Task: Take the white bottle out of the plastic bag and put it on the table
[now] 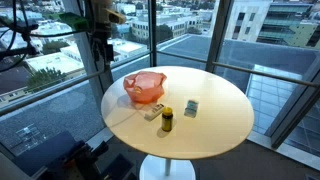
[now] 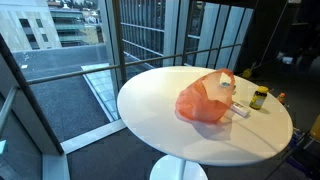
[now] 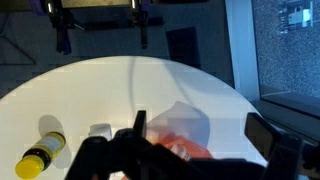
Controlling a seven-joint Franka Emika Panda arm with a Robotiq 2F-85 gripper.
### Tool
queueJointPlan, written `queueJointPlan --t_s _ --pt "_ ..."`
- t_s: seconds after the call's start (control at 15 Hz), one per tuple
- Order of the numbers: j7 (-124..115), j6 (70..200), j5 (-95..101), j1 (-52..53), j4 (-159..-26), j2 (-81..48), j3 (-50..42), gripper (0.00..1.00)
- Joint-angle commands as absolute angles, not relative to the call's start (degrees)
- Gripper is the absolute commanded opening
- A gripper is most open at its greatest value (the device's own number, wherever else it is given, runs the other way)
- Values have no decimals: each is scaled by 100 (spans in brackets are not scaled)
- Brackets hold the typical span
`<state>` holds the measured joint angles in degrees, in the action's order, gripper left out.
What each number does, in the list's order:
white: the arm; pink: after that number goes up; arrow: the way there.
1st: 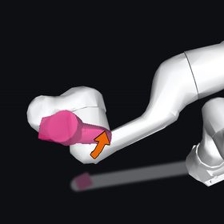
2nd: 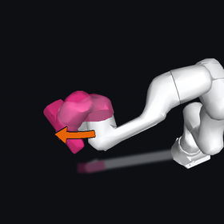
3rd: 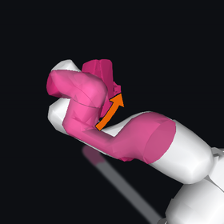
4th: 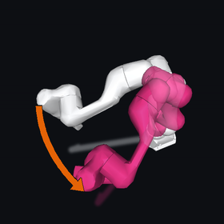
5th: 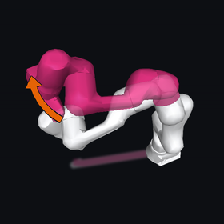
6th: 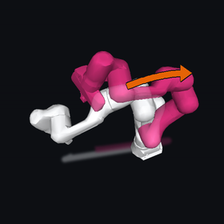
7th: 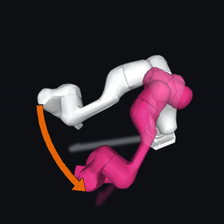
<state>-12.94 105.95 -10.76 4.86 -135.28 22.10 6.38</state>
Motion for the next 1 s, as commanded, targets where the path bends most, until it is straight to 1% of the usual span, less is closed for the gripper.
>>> queueJointPlan --t_s 0.0,0.2,0.4,0.93 --pt "-1288 10584 -1081 465 -13517 2210 654 100" --pt "-1288 10584 -1081 466 -13517 2210 655 100" --pt "-1687 10844 -645 342 -13414 2136 794 100" --pt "-2654 11921 292 140 -13138 1679 979 100"
